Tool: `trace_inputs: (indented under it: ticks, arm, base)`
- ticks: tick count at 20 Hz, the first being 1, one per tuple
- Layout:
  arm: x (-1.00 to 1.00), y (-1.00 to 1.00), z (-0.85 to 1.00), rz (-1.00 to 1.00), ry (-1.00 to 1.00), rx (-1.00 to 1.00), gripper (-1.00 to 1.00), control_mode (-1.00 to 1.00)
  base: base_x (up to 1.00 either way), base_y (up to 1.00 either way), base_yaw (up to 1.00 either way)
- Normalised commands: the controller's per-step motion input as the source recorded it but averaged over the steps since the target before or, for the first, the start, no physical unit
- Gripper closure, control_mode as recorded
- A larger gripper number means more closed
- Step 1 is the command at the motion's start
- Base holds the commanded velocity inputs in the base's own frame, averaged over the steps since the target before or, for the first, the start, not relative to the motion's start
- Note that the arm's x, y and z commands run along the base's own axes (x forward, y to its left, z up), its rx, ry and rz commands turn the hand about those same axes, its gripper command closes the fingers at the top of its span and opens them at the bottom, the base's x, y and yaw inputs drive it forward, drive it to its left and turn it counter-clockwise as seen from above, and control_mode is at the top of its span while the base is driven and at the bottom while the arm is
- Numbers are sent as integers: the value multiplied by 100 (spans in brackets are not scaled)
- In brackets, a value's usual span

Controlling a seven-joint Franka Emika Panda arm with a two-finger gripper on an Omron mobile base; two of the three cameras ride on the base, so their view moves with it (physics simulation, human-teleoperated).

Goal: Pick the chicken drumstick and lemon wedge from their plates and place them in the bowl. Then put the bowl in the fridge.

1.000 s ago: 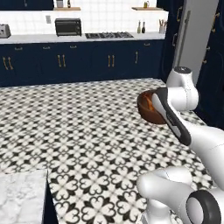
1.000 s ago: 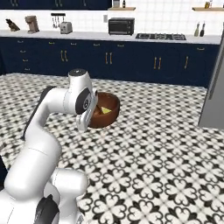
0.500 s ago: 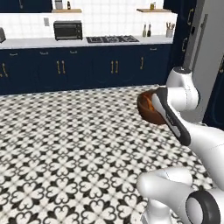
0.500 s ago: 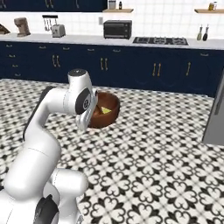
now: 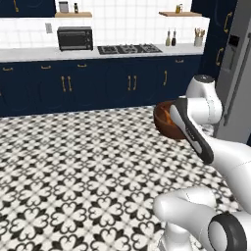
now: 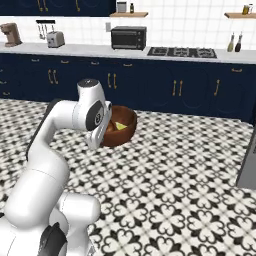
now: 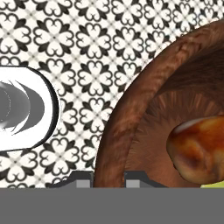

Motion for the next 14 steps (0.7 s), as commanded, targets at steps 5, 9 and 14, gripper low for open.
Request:
trace_inputs:
  ticks: [5, 9, 14]
  arm:
    - [0, 0, 0, 0, 0, 0, 100, 100]
    - [0, 0, 0, 0, 0, 0, 100, 100]
    - [0, 0, 0, 0, 0, 0, 100, 100]
  base:
    - [100, 1, -29]
    - [98, 30, -50]
    - [99, 38, -51]
